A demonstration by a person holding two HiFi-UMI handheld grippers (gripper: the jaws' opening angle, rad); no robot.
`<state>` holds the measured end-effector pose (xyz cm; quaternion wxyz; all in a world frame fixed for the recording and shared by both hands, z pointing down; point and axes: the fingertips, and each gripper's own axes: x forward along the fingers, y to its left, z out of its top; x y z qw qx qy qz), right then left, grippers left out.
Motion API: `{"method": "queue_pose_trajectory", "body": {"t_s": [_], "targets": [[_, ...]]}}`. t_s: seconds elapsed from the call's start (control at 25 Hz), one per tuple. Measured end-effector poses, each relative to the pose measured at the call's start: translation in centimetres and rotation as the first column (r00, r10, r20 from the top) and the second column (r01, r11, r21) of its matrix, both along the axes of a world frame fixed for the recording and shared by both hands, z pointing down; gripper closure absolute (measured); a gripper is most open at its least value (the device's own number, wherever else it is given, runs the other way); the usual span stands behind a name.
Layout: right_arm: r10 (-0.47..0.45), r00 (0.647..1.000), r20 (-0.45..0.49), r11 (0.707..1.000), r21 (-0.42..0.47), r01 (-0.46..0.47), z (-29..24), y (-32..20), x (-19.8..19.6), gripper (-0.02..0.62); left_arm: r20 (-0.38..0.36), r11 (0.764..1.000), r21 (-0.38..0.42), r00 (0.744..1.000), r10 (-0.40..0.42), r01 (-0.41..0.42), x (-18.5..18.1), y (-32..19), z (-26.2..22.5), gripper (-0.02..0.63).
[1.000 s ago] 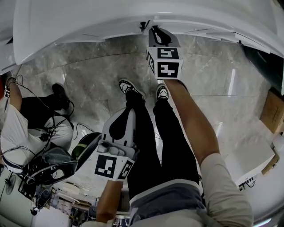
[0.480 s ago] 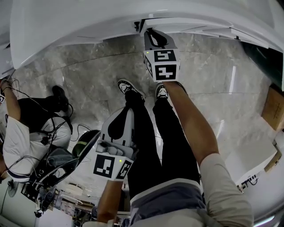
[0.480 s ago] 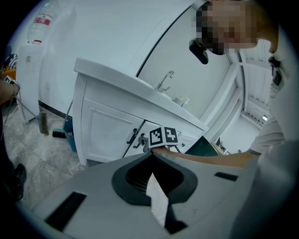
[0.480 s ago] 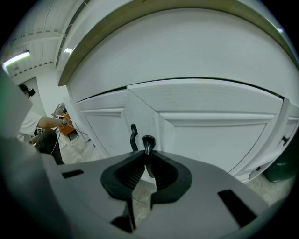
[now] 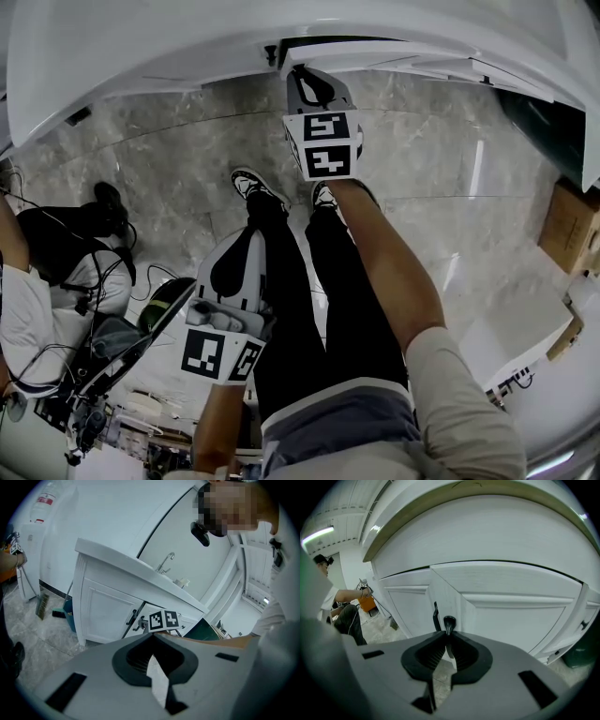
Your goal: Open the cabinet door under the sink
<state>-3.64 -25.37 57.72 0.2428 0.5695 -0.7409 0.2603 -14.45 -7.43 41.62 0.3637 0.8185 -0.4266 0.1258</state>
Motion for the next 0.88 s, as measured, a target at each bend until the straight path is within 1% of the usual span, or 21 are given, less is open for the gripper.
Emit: {"method": "queue_pose_trajectory", "body": {"t_s": [0.44,0.88], "targets": [[-0.027,1.000,-0.009,1.000,0.002,0.027,0.2,1.3,-0.1,0.548,-0.011,1.000,0.000,1.000,0.001,-0.001,-0.1,0.4,0.2,0.604],[-0.049,0.999,-0.017,0.999,0.016,0.050,-0.8,3.5,0.3,0.548,-0.013,1.000,0.000,1.000,0.004,-0.004,1.1,1.8,-0.6,0.604]]}}
